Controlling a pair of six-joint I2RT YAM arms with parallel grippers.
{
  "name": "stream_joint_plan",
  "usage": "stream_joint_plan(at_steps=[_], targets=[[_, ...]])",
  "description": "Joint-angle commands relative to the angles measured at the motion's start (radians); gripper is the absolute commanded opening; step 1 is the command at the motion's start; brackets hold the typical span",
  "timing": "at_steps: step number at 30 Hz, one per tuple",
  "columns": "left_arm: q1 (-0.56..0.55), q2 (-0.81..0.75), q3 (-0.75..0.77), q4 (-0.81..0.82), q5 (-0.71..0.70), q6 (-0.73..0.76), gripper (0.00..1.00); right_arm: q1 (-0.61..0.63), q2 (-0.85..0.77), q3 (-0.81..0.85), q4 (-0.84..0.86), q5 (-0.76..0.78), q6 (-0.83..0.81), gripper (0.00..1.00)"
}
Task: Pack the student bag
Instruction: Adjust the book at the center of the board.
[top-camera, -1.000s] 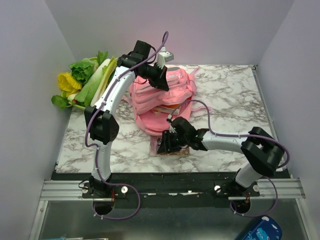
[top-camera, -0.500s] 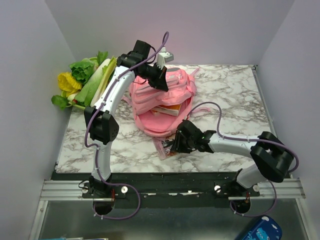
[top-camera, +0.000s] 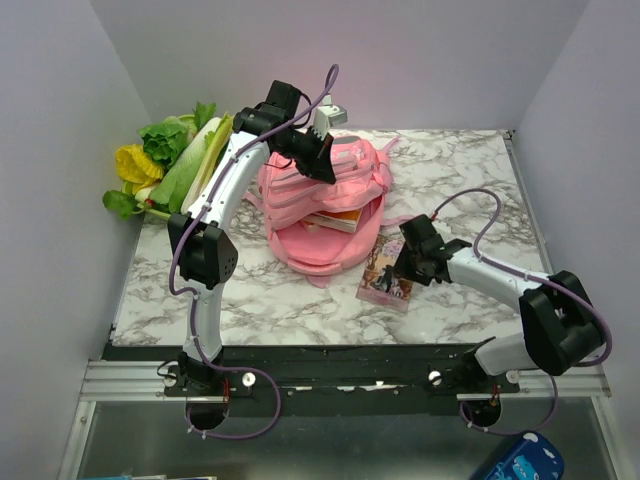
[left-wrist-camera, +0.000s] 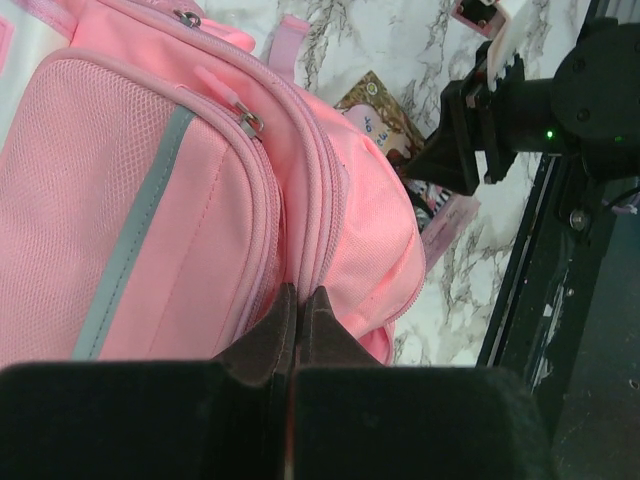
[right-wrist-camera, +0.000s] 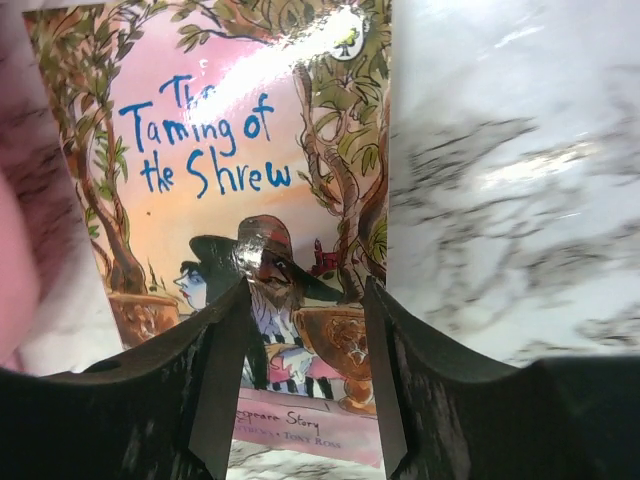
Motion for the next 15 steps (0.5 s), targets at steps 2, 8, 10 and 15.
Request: stream_joint_plan(at_steps=[2,8,10,15], targets=[[0.007,-0.085,0.040,-0.025,0.049,0.003,0.00,-0.044,-0.023,0.050,-0.122,0.019,-0.107,0.61],[0.008,-0.093,0.009,-0.018,0.052,0.007,0.00,-0.051,-0.127,0.031,-0.157,0.011,-0.078,0.73],[0.008,-0.090,0.006,-0.016,0.052,0.006,0.00,-0.071,-0.153,0.028,-0.169,0.010,-0.084,0.74],[0.008,-0.090,0.005,-0.008,0.060,0.000,0.00,-0.129,-0.153,-0.010,-0.154,-0.028,-0.103,0.74]])
